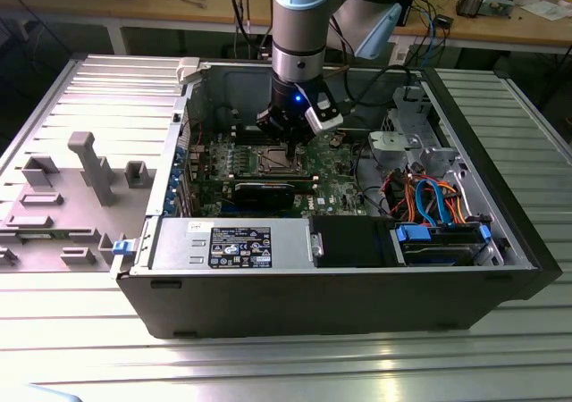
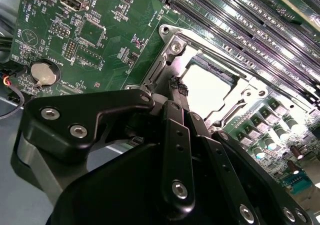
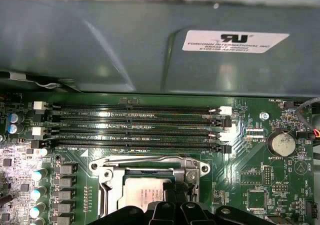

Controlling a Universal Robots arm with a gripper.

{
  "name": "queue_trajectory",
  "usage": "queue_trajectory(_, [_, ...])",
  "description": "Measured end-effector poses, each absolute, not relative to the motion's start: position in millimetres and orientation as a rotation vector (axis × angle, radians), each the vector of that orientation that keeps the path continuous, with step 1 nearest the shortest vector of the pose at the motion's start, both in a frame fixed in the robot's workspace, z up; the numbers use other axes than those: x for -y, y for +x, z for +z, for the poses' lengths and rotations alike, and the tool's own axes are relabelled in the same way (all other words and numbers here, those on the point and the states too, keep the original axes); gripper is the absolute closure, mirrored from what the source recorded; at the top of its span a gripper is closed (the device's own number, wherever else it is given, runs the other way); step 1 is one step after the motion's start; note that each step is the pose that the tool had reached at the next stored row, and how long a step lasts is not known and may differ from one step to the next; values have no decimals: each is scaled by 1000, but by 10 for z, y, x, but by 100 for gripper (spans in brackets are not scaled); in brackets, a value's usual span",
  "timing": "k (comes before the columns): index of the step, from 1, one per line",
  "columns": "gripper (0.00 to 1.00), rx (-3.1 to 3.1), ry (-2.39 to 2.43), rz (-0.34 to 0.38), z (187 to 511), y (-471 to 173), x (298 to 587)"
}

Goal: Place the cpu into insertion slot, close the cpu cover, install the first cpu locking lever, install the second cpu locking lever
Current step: 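Install the second cpu locking lever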

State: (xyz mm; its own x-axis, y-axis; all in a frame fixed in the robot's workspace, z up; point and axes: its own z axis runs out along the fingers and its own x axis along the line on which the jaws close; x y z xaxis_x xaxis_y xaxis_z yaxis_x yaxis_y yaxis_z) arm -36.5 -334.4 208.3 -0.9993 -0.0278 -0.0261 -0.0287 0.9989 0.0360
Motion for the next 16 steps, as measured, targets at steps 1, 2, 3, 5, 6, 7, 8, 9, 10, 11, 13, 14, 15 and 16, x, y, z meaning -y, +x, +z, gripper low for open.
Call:
queue_trajectory(1, [89, -3115, -44, 57, 2083, -365, 3346])
queue_trajectory(2, [89, -3115, -44, 57, 2083, -365, 3350])
queue_trajectory(3, [89, -3115, -44, 57, 2083, -364, 3354])
queue_trajectory(5, [89, -3115, -44, 57, 2082, -365, 3364])
queue_trajectory(6, [89, -3115, -44, 57, 2082, -365, 3370])
queue_trajectory(7, [89, -3115, -44, 57, 2082, -365, 3375])
queue_trajectory(8, [89, -3115, -44, 57, 2082, -365, 3385])
queue_trajectory(9, [89, -3115, -44, 57, 2082, -365, 3390])
queue_trajectory(10, [89, -3115, -44, 57, 2082, -365, 3394])
queue_trajectory(11, [89, -3115, -44, 57, 2082, -365, 3398])
queue_trajectory(13, [89, -3115, -44, 57, 2082, -365, 3400])
queue_trajectory(14, [89, -3115, -44, 57, 2084, -365, 3401])
queue_trajectory(15, [89, -3115, -44, 56, 2091, -365, 3401])
queue_trajectory(16, [89, -3115, -44, 57, 2106, -365, 3401])
